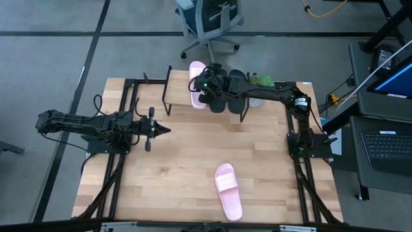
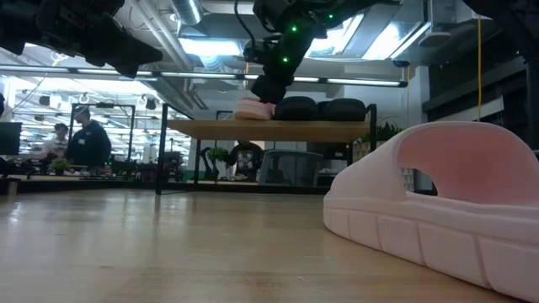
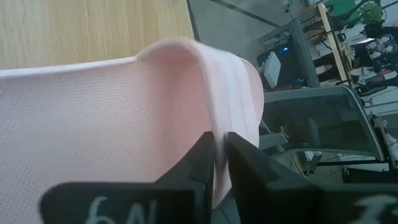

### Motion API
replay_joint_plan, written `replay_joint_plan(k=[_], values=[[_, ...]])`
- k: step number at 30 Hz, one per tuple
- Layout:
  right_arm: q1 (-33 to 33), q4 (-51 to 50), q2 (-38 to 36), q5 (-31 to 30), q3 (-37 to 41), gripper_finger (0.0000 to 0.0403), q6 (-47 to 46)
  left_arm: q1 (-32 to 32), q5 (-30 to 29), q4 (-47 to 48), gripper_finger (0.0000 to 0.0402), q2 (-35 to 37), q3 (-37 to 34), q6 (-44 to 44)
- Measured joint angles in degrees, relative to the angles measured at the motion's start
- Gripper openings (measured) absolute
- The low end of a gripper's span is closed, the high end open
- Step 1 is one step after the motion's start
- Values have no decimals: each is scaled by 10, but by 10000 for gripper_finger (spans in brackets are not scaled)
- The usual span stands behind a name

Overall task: Pick and place slides into the shelf
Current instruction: Put the left pink slides on the shelf, then put the pink slides on the shelf

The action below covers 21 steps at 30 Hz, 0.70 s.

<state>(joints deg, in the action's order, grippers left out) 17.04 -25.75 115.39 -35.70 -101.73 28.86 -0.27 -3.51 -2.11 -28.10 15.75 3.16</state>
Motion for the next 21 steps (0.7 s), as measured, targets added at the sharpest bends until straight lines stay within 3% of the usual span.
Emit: replay_joint_plan(k=[9,21], values=[[3,-2,1,-2,1,118,-4,0,0,0,3,0,0,0],[1,12,1,-2,1,120,0,0,0,0,3,0,0,0]])
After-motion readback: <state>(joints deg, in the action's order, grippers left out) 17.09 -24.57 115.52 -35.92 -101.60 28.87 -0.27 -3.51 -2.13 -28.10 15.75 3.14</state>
